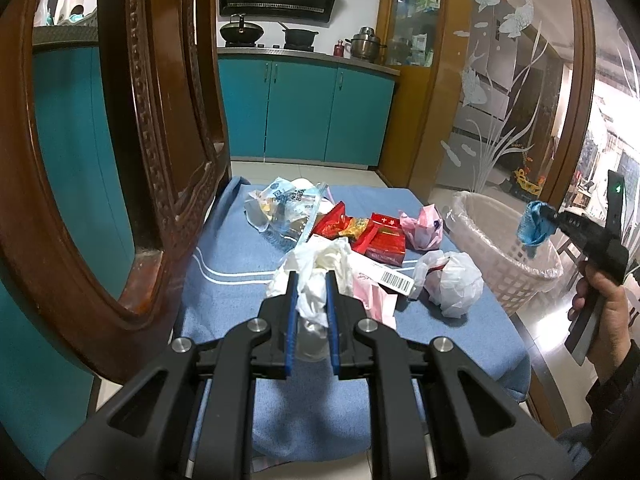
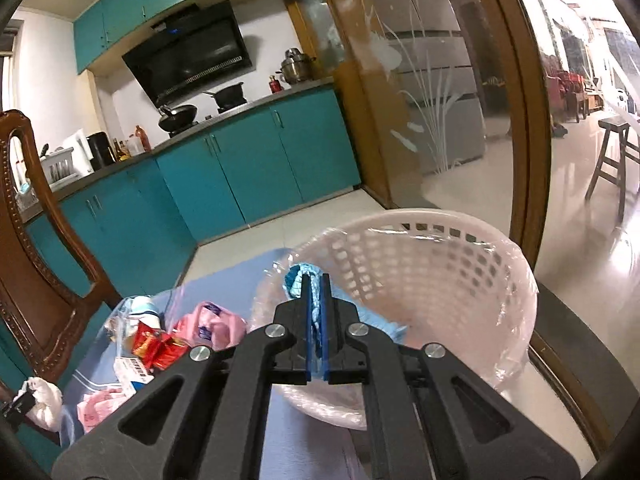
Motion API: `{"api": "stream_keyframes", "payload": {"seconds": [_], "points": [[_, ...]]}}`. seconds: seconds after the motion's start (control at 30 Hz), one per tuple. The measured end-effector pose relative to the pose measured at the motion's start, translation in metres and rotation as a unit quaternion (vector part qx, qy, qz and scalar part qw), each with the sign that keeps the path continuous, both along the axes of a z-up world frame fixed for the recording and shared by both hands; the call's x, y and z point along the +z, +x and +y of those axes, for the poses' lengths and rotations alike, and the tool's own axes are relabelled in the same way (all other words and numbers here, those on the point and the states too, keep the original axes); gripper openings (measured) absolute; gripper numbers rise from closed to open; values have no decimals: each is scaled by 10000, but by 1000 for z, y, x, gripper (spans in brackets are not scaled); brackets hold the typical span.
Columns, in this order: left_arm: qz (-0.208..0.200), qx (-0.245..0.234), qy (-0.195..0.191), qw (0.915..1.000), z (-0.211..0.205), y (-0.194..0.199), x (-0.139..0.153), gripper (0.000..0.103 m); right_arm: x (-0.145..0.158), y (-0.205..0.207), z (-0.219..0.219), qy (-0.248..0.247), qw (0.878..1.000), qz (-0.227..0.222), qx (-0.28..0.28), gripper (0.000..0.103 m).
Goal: Collect trash
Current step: 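Drop the light blue item into the basket with right tool while left holds tissue, then carry the white tissue over the basket with the left tool and open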
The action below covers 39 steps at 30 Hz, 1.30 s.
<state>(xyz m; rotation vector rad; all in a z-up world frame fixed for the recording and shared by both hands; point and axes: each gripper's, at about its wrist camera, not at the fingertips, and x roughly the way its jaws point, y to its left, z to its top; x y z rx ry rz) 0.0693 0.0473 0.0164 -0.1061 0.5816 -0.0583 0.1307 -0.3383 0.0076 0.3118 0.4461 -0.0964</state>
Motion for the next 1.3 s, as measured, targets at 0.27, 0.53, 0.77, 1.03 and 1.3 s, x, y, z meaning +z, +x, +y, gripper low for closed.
{"api": "stream_keyframes", "payload": {"seconds": [0.27, 0.53, 0.77, 1.03, 1.3], "points": [[28, -47, 61, 10000, -3, 2, -2, 14, -10, -1, 0, 140, 9998, 23, -144, 76], [20, -21, 72, 10000, -3, 2, -1, 14, 13, -44, 28, -30, 9993, -351, 134, 90], [81, -60, 108, 9999, -7, 2, -4, 14, 21, -80, 78, -334, 9971, -366, 586, 97], [274, -272, 44, 9992, -22, 9, -2, 14, 23, -84, 88, -698, 9950, -429, 562, 97], [239, -1172, 155, 9927, -133, 75, 28, 14, 22, -90, 42, -597, 9947, -564, -617, 97]]}}
